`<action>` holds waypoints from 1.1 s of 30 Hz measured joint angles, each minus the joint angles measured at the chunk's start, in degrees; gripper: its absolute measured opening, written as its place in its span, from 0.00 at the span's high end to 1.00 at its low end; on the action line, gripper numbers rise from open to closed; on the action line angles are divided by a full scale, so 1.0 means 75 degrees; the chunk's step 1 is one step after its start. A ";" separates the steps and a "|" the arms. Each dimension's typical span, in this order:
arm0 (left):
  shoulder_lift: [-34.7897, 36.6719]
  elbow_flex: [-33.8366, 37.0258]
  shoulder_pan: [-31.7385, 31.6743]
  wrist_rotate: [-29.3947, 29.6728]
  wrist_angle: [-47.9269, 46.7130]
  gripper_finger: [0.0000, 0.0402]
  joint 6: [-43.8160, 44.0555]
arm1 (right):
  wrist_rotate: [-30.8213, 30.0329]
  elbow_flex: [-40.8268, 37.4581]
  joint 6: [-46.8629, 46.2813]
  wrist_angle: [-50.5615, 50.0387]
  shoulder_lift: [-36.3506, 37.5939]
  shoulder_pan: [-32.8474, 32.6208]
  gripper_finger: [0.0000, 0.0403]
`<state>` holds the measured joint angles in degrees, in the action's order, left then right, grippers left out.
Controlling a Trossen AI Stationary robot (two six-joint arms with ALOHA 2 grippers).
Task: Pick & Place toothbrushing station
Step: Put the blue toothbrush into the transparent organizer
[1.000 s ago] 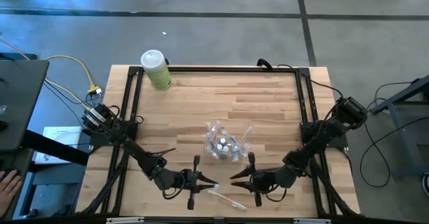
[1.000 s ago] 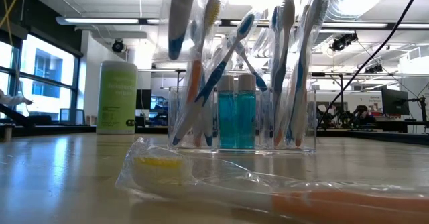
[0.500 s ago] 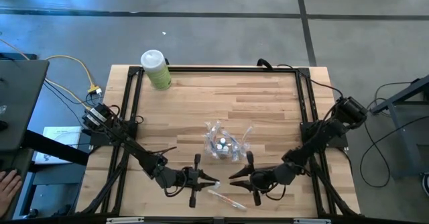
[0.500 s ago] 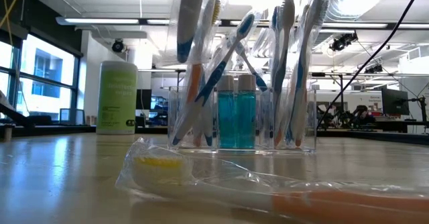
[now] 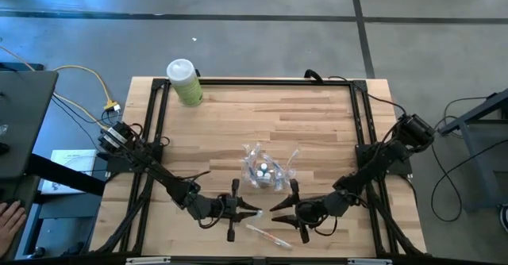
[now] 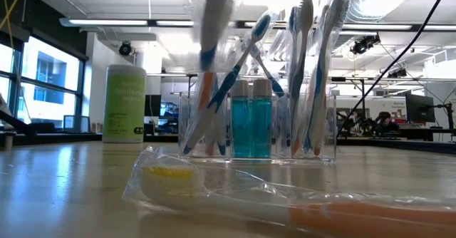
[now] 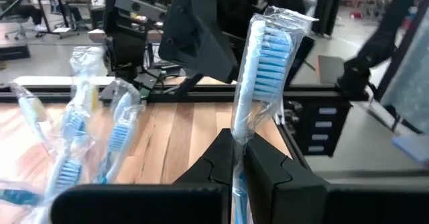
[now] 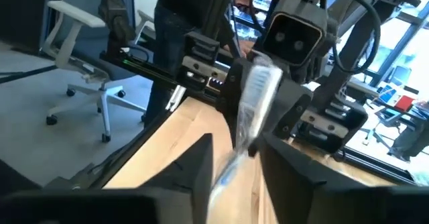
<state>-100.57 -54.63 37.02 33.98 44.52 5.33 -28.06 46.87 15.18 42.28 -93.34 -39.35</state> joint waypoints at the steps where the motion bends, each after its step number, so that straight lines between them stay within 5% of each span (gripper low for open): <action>1: -0.0050 0.0000 -0.0051 -0.0021 0.0058 0.97 0.0086 | -0.0002 0.0000 -0.0030 0.0004 0.0000 0.0041 0.69; 7: -0.0184 -0.0001 -0.0257 -0.0625 0.0124 0.97 0.0182 | -0.0006 0.0000 -0.0389 -0.0031 0.0000 0.0291 0.52; 14: -0.0202 0.0000 -0.0338 -0.0659 0.0218 0.97 0.0098 | 0.0469 0.0000 -0.0822 0.0118 0.0000 0.0538 0.47; 19: -0.0202 0.0000 -0.0507 -0.0656 0.0246 0.97 0.0219 | 0.1348 0.0000 -0.0851 0.0168 0.0000 0.0735 0.49; 26: -0.0202 0.0000 -0.0586 -0.0653 0.0243 0.97 0.0267 | 0.1420 0.0000 -0.0851 0.0167 0.0000 0.0877 0.56; 33: -0.0202 0.0000 -0.0586 -0.0653 0.0243 0.97 0.0264 | 0.1420 0.0000 -0.0851 0.0167 0.0000 0.0952 0.73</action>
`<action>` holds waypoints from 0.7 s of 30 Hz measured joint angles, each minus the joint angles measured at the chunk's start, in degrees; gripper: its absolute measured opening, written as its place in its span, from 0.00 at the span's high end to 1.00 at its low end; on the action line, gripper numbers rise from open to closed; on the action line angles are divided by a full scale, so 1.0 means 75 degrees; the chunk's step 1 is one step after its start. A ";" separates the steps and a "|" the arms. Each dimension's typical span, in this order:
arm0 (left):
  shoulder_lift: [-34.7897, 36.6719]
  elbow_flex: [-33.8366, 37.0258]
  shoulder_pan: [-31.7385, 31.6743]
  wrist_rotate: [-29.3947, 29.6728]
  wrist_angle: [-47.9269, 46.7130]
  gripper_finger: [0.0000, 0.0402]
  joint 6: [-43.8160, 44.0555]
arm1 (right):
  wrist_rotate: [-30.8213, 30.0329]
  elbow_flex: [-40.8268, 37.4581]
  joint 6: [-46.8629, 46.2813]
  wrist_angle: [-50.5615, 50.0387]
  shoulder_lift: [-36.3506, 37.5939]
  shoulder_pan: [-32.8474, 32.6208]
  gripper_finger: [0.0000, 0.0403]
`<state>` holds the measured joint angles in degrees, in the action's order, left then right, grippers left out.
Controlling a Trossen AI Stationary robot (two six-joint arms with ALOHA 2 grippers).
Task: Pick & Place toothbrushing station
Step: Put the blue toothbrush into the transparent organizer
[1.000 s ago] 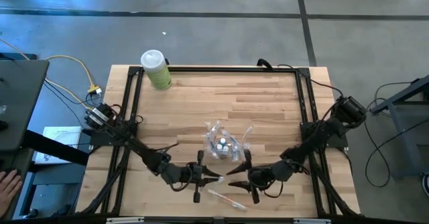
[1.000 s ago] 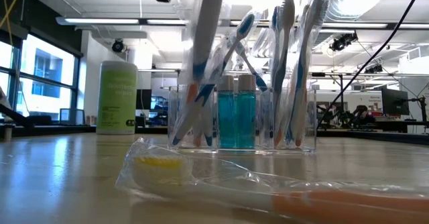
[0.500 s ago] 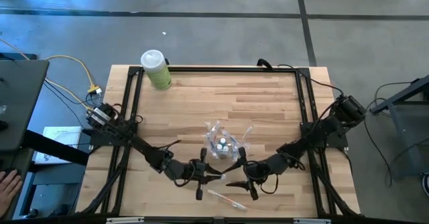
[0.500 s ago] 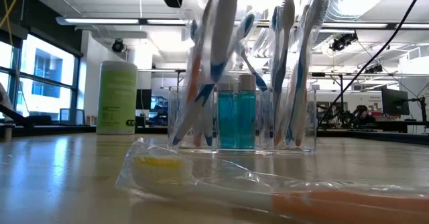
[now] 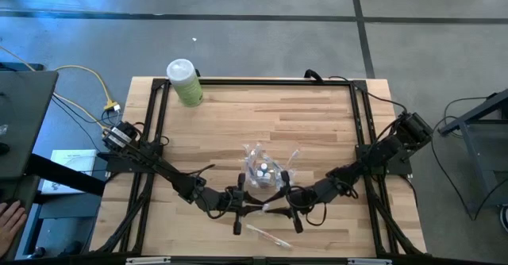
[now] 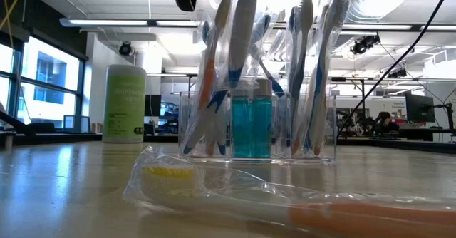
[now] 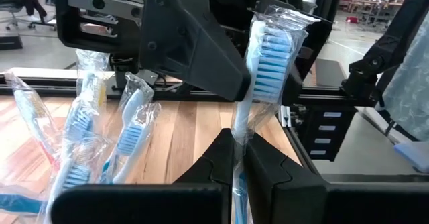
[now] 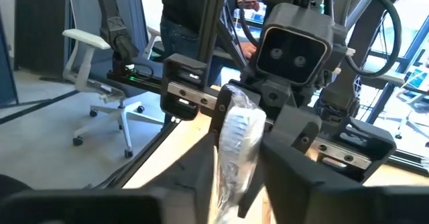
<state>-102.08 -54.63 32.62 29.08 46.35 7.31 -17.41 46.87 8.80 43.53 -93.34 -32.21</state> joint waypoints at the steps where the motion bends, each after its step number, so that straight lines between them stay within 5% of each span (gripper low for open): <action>1: 0.0000 0.0000 0.0000 0.0000 0.0000 0.97 0.0000 | -0.0003 0.0000 0.0000 0.0000 0.0000 0.0005 0.77; 6: 0.0000 0.0000 0.0000 -0.0050 -0.0009 0.97 -0.0014 | -0.0006 0.0000 0.0042 -0.0003 0.0000 0.0020 0.96; 13: 0.0000 0.0000 0.0000 -0.0076 -0.0012 0.93 -0.0292 | 0.0003 0.0000 0.0058 -0.0043 0.0000 0.0017 0.95; 21: 0.0003 0.0000 0.0209 -0.0096 0.0012 0.74 -0.1159 | -0.0023 0.0000 0.0098 -0.0197 0.0000 -0.0145 0.97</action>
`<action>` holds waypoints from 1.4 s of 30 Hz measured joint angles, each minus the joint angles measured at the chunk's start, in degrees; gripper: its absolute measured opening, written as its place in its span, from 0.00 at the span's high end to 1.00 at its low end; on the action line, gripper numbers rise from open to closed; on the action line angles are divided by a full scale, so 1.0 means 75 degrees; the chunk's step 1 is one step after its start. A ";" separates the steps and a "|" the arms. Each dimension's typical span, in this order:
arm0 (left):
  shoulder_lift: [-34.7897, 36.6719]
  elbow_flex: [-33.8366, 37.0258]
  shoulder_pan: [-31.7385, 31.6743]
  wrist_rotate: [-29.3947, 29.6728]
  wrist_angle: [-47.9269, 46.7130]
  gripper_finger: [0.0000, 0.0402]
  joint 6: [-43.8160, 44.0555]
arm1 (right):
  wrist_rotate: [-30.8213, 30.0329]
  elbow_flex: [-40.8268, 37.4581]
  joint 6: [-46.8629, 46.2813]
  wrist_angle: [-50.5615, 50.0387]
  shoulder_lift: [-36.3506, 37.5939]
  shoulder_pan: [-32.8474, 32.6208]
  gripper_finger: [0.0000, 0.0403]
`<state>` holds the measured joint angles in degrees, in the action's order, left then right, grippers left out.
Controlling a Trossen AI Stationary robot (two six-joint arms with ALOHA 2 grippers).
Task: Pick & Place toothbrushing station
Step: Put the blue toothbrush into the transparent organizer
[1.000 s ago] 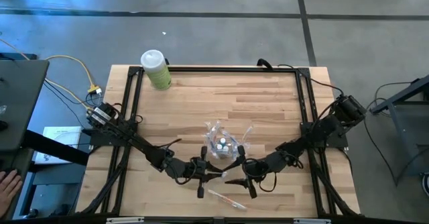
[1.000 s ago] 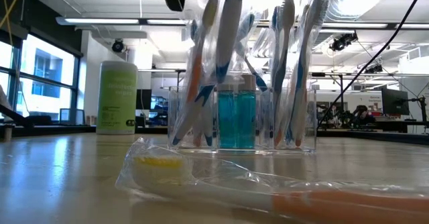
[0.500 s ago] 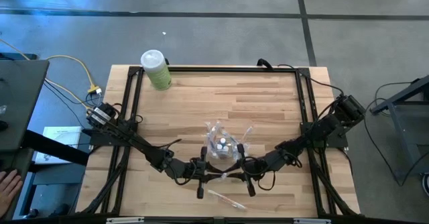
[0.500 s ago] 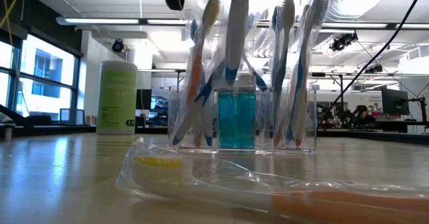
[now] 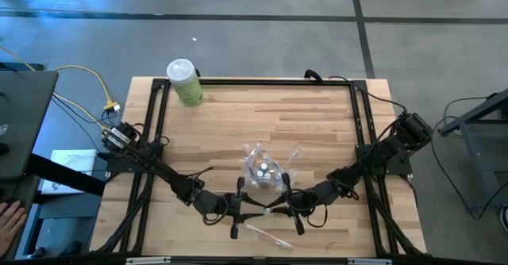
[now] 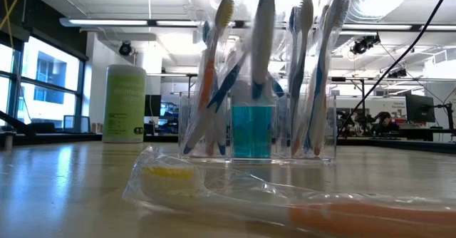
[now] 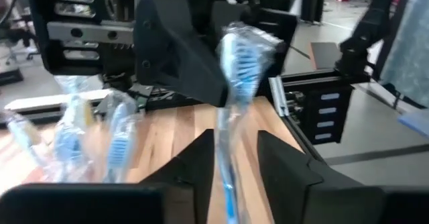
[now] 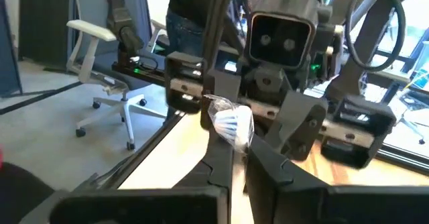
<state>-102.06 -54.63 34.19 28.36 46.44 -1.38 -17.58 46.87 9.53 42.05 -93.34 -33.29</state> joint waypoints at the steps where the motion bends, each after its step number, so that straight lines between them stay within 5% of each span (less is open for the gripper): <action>1: 0.0000 0.0000 0.0047 -0.0001 0.0000 0.71 -0.0075 | -0.0037 0.0000 0.0017 -0.0057 0.0000 -0.0069 0.97; 7: 0.0000 0.0000 0.0352 -0.0001 -0.0002 0.65 -0.0245 | -0.0514 -0.0002 -0.0073 -0.1293 0.0345 -0.0807 0.97; 20: 0.0000 0.0000 0.0520 0.0052 -0.0009 0.64 -0.0219 | -0.6799 0.0000 0.0141 -0.2904 0.1606 -0.2510 0.97; 34: 0.0006 0.0000 0.0539 0.0055 -0.0146 0.64 -0.0219 | -0.5306 0.0000 0.0035 -0.2973 0.1603 -0.0805 0.97; 38: 0.0007 0.0000 0.0566 0.0055 -0.0248 0.64 -0.0219 | -0.4827 0.0000 -0.0854 -0.3378 0.1591 -0.0473 0.97; 42: 0.0009 0.0000 0.0569 0.0055 -0.0309 0.64 -0.0219 | -0.5186 0.0000 -0.1694 -0.4008 0.1591 -0.0406 0.97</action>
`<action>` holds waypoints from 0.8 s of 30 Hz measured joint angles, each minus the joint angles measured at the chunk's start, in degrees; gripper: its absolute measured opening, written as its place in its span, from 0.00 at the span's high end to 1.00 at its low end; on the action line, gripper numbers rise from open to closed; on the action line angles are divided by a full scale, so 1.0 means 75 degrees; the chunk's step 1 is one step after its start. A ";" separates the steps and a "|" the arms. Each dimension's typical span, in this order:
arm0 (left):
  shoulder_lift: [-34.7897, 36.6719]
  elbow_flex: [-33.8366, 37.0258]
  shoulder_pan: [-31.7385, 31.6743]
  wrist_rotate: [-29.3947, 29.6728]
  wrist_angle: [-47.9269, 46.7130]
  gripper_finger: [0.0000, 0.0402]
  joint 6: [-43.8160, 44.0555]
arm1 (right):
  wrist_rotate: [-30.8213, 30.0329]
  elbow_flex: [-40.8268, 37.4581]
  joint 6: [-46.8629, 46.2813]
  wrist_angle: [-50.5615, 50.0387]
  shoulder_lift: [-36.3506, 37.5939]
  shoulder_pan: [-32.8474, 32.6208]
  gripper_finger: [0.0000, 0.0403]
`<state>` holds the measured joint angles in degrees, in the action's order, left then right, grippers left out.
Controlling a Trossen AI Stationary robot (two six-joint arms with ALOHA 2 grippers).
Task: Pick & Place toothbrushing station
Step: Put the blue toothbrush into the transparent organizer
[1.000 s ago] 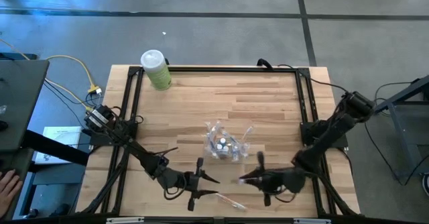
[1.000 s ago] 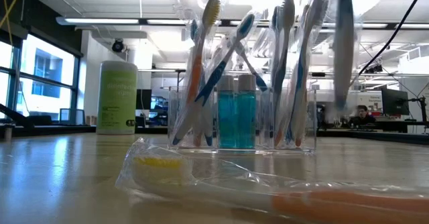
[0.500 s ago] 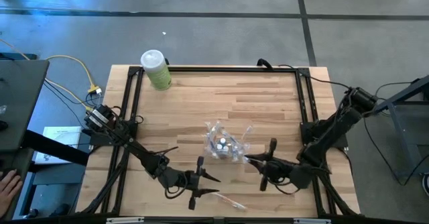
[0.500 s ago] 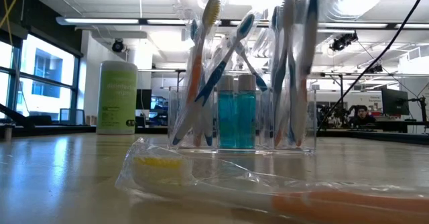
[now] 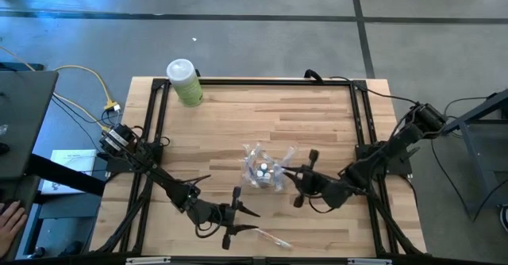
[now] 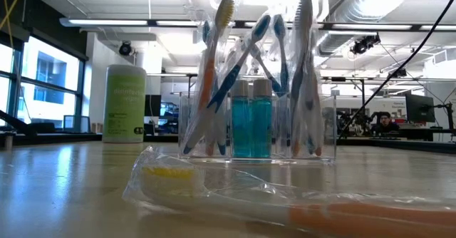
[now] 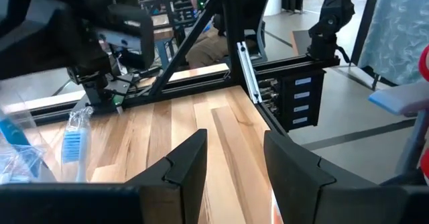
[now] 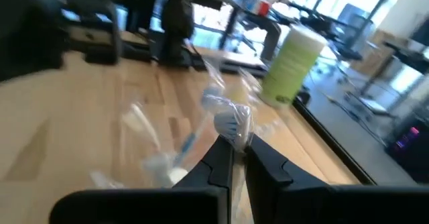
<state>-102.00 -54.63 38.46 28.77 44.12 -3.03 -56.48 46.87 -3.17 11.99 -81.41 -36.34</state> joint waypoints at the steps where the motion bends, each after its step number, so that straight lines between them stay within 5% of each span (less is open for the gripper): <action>1: 0.0000 0.0000 0.0000 0.0000 0.0000 0.64 0.0000 | -0.0105 0.0000 -0.0193 -0.0192 0.0000 -0.0017 0.97; 13: 0.0000 0.0000 0.0000 0.0000 -0.0003 0.64 0.0007 | -0.0611 -0.0003 -0.2560 -0.2239 -0.0003 -0.0379 0.96; 24: 0.0000 0.0000 0.0000 0.0000 0.0000 0.64 0.0055 | -0.0008 -0.0003 -0.2629 -0.2316 -0.0003 -0.0035 0.72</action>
<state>-102.00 -54.63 38.46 28.77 44.12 -2.61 -56.54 46.85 -22.90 -5.38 -81.43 -36.60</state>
